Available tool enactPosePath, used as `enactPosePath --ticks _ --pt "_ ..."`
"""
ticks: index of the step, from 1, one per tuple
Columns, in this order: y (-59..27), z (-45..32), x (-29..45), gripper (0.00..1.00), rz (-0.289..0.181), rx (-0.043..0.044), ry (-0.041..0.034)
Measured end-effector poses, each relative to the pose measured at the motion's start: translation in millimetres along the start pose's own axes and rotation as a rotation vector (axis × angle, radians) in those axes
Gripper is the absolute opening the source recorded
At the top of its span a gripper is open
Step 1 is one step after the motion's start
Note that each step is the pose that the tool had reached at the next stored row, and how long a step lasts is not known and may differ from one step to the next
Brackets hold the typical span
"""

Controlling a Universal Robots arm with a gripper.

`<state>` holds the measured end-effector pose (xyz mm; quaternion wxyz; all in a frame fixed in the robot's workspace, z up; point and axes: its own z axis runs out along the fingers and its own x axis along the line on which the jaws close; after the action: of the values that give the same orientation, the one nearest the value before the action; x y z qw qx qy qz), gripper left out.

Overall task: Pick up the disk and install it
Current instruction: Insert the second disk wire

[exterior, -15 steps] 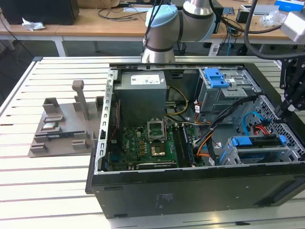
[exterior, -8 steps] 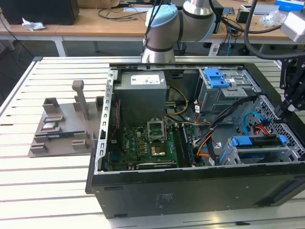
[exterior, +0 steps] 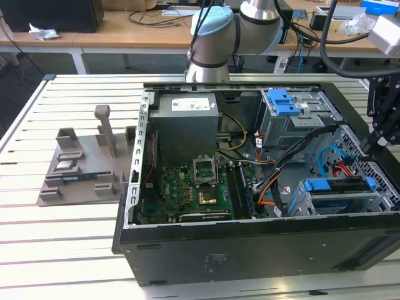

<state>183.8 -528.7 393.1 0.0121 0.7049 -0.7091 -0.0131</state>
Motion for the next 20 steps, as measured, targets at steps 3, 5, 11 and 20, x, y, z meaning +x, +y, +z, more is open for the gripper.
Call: enactPosePath --ticks 3,5,11,20 --pt "0.0 0.0 0.0 0.3 0.0 0.0 -0.0001" --pt "2.3 1.5 0.0 0.3 0.0 0.0001 0.0001" --pt "15.8 19.7 1.6 0.3 -0.025 -0.0016 0.0011" --pt "16.8 22.8 1.7 0.16 -0.042 -0.0018 0.0017"
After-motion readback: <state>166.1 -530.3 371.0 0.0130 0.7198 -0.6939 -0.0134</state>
